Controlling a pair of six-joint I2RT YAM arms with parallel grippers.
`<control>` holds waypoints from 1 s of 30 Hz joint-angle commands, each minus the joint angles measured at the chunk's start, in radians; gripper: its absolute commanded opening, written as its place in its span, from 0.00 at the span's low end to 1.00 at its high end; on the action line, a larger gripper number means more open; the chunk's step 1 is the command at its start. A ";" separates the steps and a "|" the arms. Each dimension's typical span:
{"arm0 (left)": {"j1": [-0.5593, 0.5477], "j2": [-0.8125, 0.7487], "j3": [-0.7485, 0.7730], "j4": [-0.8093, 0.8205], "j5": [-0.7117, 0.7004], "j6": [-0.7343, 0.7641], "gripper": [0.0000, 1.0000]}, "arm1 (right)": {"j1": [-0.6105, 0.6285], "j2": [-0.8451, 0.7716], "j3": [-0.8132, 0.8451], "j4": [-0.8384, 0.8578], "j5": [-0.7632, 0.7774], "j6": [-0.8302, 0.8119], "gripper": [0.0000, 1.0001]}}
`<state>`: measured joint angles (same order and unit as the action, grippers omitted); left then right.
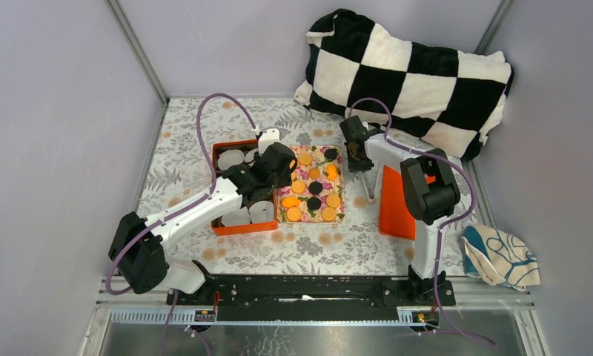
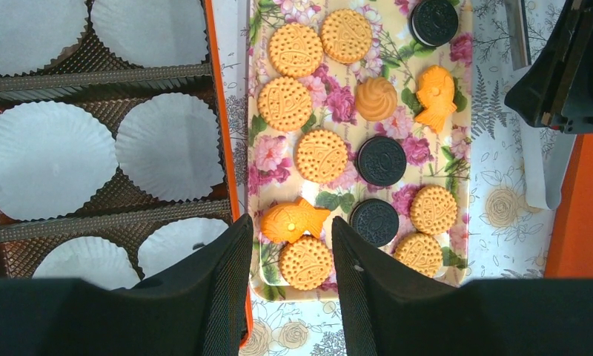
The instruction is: Pack the cookies
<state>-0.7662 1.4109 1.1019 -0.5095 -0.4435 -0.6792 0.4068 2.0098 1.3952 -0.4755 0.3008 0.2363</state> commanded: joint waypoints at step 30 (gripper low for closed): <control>-0.006 -0.003 -0.038 0.071 0.077 0.011 0.47 | 0.015 -0.220 -0.113 -0.065 -0.006 0.084 0.81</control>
<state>-0.7662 1.4109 1.0775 -0.4797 -0.3782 -0.6792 0.4164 1.7908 1.3361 -0.5076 0.2543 0.2825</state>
